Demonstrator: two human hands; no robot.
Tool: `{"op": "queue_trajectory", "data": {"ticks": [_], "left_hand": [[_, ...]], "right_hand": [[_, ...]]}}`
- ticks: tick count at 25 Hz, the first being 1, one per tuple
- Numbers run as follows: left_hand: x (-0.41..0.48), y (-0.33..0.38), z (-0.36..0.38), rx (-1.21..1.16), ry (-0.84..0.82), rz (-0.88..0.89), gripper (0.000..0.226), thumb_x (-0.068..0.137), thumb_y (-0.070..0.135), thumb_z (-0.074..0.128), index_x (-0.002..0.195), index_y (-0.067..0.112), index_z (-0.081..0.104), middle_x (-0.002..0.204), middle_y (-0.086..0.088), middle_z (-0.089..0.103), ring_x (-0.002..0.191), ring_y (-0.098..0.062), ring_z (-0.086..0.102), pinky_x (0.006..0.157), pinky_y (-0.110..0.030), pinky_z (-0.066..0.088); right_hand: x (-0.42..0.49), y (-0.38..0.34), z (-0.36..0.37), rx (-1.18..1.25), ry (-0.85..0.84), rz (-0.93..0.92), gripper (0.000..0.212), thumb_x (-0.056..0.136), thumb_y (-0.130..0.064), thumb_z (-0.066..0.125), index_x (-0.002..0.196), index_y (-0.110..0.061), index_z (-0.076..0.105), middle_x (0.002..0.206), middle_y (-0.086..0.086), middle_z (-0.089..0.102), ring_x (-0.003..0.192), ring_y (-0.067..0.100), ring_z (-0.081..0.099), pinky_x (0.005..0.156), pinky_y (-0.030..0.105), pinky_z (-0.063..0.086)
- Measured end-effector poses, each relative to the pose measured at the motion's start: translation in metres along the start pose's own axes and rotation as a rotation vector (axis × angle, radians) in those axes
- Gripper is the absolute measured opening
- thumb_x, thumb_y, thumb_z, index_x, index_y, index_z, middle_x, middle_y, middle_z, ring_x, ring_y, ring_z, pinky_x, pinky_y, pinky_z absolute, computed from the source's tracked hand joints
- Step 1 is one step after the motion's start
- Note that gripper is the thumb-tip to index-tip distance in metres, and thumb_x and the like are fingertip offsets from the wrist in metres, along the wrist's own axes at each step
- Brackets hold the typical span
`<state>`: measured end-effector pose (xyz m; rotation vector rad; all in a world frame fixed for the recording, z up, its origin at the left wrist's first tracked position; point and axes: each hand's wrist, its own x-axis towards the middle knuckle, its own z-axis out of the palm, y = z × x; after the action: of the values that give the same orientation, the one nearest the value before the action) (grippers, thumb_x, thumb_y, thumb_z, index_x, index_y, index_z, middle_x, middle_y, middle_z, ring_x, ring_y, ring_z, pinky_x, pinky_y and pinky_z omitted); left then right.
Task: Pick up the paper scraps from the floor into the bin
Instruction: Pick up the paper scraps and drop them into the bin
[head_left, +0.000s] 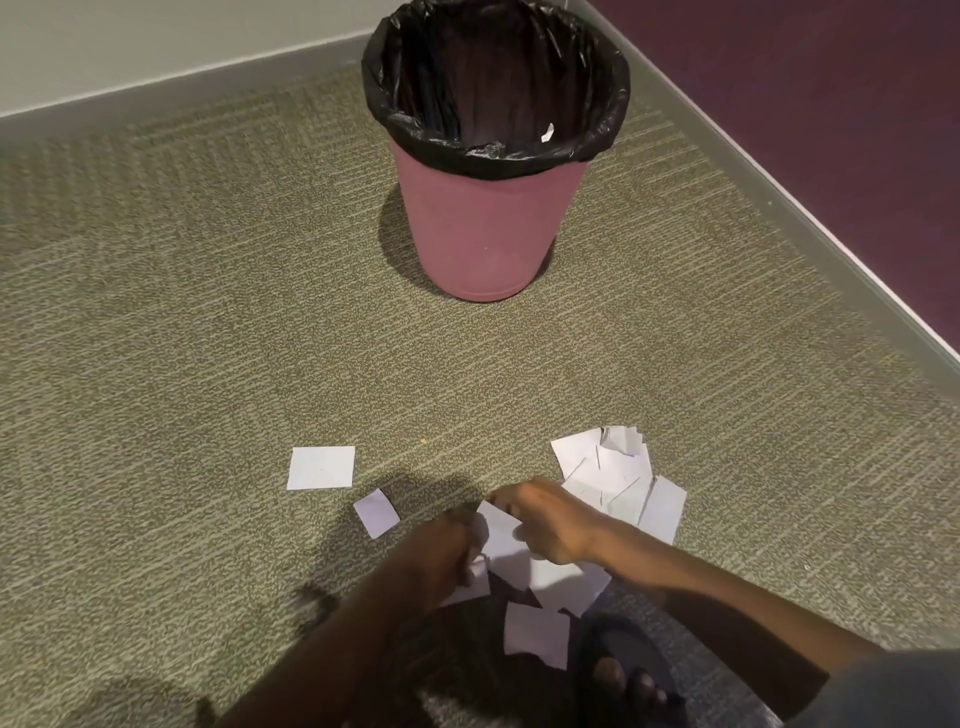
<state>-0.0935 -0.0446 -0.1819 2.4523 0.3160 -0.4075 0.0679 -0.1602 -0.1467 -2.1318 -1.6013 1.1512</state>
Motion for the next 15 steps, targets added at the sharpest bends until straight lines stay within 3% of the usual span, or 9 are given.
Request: {"op": "queue_trajectory", "data": {"ticks": [2,4,7,8,11,15], "left_hand": [[0.010,0.006,-0.022,-0.061,-0.042,0.050,0.013,0.086,0.007,0.062,0.095,-0.003,0.061,0.077,-0.002,0.052,0.062,-0.006,0.048,0.065,-0.017,0.048],[0.018,0.006,-0.056,-0.172,-0.043,-0.054,0.013,0.079,0.013,0.073,0.087,0.006,0.066,0.085,-0.005,0.060,0.074,-0.014,0.056,0.072,-0.025,0.049],[0.021,-0.001,-0.090,-0.351,0.083,0.014,0.026,0.067,0.014,0.085,0.064,0.019,0.060,0.075,0.010,0.056,0.067,0.000,0.054,0.063,-0.020,0.044],[0.021,-0.001,-0.101,-0.393,0.092,-0.038,0.032,0.066,0.017,0.086,0.059,0.023,0.056,0.075,0.011,0.056,0.068,0.000,0.054,0.063,-0.020,0.042],[0.021,-0.004,-0.138,-0.578,0.160,-0.149,0.025,0.069,0.018,0.086,0.063,0.014,0.062,0.079,0.005,0.063,0.073,-0.007,0.059,0.068,-0.026,0.043],[0.012,-0.002,-0.175,-0.853,0.235,-0.165,0.027,0.066,0.019,0.087,0.069,0.005,0.064,0.085,0.010,0.067,0.079,-0.007,0.063,0.078,-0.031,0.047]], "right_hand": [[0.000,0.000,-0.011,0.022,0.035,0.042,0.018,0.085,-0.002,0.063,0.075,-0.005,0.048,0.069,-0.005,0.039,0.064,0.010,0.034,0.057,0.030,0.033],[-0.001,0.002,-0.028,0.103,0.098,0.070,0.031,0.085,-0.002,0.065,0.070,-0.009,0.039,0.067,-0.006,0.029,0.061,0.007,0.024,0.055,0.026,0.026],[-0.005,0.008,-0.057,0.268,0.211,0.159,0.028,0.085,-0.001,0.069,0.071,-0.004,0.045,0.067,-0.001,0.034,0.063,0.009,0.030,0.059,0.029,0.032],[-0.006,0.011,-0.065,0.327,0.243,0.189,0.026,0.084,0.000,0.070,0.072,-0.002,0.047,0.066,0.003,0.040,0.064,0.010,0.035,0.060,0.030,0.036],[-0.013,0.016,-0.087,0.462,0.354,0.218,0.014,0.082,-0.003,0.072,0.084,0.002,0.059,0.074,0.018,0.058,0.068,0.017,0.050,0.065,0.036,0.047],[-0.035,0.001,-0.125,0.690,0.473,0.198,0.010,0.083,0.004,0.070,0.091,-0.001,0.068,0.075,0.011,0.050,0.071,0.019,0.048,0.068,0.032,0.045]]}}
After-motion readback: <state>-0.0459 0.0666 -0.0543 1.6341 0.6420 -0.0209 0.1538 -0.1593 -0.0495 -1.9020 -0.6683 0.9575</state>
